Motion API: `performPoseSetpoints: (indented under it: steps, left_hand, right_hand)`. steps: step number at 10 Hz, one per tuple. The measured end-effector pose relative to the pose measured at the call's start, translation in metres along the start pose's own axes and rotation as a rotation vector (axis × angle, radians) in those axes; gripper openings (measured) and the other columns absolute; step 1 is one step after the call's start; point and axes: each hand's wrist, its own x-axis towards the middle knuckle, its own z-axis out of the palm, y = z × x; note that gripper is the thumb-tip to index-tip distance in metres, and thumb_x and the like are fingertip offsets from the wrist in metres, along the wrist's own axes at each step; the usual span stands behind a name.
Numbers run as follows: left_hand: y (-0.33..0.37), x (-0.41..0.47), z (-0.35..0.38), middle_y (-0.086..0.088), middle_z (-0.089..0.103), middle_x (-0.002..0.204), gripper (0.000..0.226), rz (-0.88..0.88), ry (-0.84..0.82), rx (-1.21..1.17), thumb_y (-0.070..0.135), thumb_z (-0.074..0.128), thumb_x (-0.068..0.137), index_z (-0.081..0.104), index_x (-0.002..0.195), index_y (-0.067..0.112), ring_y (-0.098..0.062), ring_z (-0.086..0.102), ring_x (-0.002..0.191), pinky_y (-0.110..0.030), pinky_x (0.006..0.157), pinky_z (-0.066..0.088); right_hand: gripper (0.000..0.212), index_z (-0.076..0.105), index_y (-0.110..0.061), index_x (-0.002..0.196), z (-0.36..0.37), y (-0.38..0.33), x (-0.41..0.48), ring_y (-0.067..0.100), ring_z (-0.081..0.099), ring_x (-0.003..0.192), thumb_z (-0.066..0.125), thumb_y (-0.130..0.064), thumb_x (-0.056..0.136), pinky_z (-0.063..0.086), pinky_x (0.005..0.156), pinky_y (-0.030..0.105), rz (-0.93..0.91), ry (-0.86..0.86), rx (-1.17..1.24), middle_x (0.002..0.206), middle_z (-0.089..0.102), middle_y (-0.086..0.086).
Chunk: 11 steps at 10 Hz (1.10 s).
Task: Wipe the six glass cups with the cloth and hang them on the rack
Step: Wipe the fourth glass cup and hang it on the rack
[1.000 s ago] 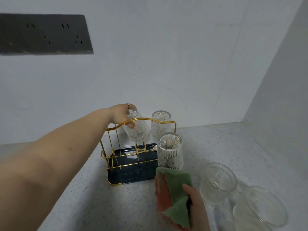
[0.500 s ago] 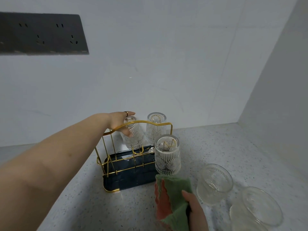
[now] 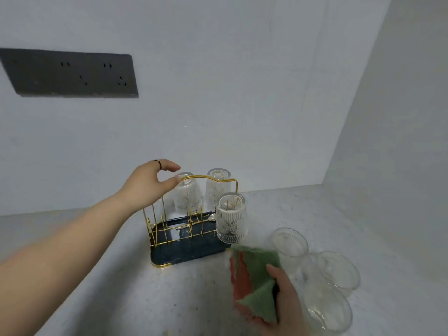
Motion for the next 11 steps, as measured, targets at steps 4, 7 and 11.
performPoseSetpoints:
  steps: [4, 7, 11]
  left_hand:
    - [0.035, -0.155, 0.128, 0.017, 0.052, 0.103, 0.032, -0.112, -0.552, -0.23, 0.019, 0.06, 0.086, 0.046, 0.112, 0.033, 0.001, 0.048, 0.095, -0.015, 0.095, 0.037]
    - [0.081, -0.176, 0.212, 0.015, 0.037, 0.129, 0.081, -0.195, -0.662, -0.367, 0.026, 0.074, 0.073, 0.024, 0.136, 0.03, -0.005, 0.04, 0.11, -0.013, 0.091, 0.035]
    - [0.092, -0.169, 0.245, 0.005, 0.047, 0.127, 0.092, -0.272, -0.474, -0.54, 0.019, 0.083, 0.06, 0.029, 0.134, 0.024, -0.013, 0.046, 0.112, -0.025, 0.094, 0.043]
  right_hand:
    - [0.043, 0.064, -0.003, 0.096, -0.029, -0.046, -0.083, 0.025, 0.068, 0.054, 0.07, -0.031, 0.064, 0.053, 0.053, 0.033, -0.293, 0.126, -0.037, 0.071, 0.073, 0.014]
    - [0.029, 0.059, -0.007, 0.081, -0.068, -0.07, -0.114, 0.021, 0.064, 0.041, 0.036, -0.02, 0.092, 0.051, 0.045, 0.03, -0.345, 0.271, -0.09, 0.051, 0.068, 0.008]
    - [0.027, 0.059, -0.002, 0.087, -0.084, -0.1, -0.116, 0.033, 0.06, 0.074, 0.038, -0.018, 0.092, 0.043, 0.06, 0.04, -0.292, 0.374, -0.078, 0.058, 0.069, 0.016]
